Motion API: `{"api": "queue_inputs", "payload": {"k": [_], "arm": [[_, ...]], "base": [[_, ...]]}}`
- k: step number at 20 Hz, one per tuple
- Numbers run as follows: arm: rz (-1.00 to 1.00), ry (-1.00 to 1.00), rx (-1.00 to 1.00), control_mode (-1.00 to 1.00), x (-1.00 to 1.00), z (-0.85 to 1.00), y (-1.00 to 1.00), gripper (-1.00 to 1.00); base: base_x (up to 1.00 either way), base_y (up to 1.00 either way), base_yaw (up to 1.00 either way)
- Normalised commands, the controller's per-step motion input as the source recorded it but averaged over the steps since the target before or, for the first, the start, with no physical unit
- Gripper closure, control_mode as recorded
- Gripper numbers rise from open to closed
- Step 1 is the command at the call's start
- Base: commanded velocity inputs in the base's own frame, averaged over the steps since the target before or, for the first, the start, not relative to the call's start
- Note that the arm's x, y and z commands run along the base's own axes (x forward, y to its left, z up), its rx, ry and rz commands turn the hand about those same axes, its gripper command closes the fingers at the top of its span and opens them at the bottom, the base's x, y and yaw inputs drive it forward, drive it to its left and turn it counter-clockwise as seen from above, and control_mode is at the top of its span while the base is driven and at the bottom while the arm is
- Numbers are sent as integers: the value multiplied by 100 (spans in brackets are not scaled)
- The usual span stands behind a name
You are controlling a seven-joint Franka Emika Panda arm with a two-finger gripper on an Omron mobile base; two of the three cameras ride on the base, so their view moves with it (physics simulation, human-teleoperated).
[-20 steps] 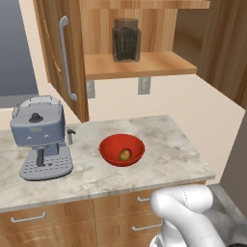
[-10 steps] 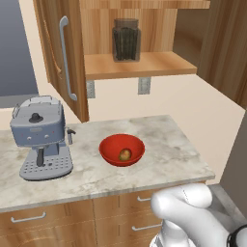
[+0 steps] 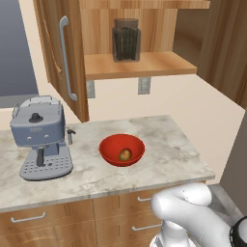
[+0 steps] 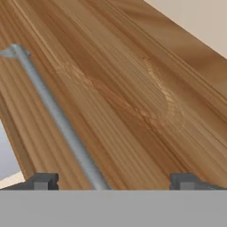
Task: Open the cabinet. Pick the apple and mango from the cabinet and place them into the bowl. Then close the cabinet.
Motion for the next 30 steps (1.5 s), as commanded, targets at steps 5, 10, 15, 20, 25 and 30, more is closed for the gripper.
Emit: {"api": "queue_inputs", "payload": {"k": [5,10,15,20,25,30], "arm": [[0,-4,0,-100,0,10,55,-100],[1,-2,0,-100,1,10,51,-100],[5,-2,0,-100,18,1,73,-100],[21,-1,0,-100,32,0,54,-100],[22,-5,0,-100,21,0,50,-100],[20,-13,0,-100,24,4,46,-100]], "base": [[0,0,0],[0,0,0],[0,0,0],[0,0,0],[0,0,0],[0,0,0]]}}
